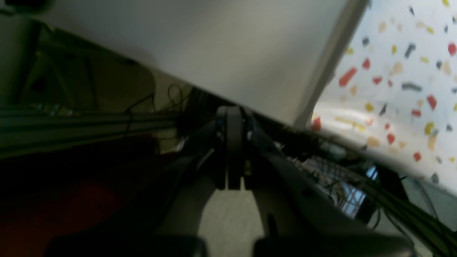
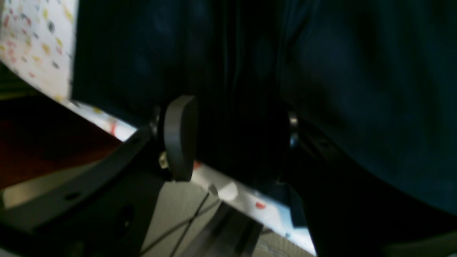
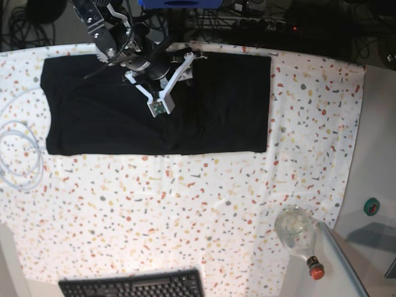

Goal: Layout the t-shirt on the table in an organized manner, then fold the t-shirt properly
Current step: 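Smooth the folded black shirt flat with the right gripper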

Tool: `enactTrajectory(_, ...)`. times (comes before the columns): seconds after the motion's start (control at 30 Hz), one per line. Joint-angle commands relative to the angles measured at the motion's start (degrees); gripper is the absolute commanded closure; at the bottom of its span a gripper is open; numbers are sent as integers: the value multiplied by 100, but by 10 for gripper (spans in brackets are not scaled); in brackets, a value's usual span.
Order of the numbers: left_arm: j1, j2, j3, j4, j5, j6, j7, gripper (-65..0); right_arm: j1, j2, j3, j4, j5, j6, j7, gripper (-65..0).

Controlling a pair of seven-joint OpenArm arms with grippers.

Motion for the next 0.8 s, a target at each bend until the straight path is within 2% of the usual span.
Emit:
enactTrajectory(0.0, 30, -131, -40, -56, 35, -45, -143, 0, 79, -12, 0, 75, 36, 55, 112, -291)
enactTrajectory(0.2, 39, -140, -49, -328, 78, -45, -205, 0, 96, -12, 0, -13, 45, 55, 103, -281)
enactTrajectory(0.23, 39, -140, -49, -328, 78, -45, -205, 0, 105, -12, 0, -66, 45, 64, 103, -263)
enactTrajectory(0.27, 39, -140, -49, -328, 78, -45, -205, 0, 132, -12, 0, -101, 71, 72, 103, -222)
enactTrajectory(0.37, 4, -140, -40, -319, 78, -45, -205, 0, 123, -3, 0, -101, 80, 81, 77, 0)
enactTrajectory(0.6, 4, -140, -40, -346, 78, -45, -196, 0, -246, -3, 0, 356, 80, 55, 51, 0)
enactTrajectory(0.77, 4, -140, -40, -355, 87, -45, -196, 0, -299, -3, 35, 664, 80, 55, -486, 0)
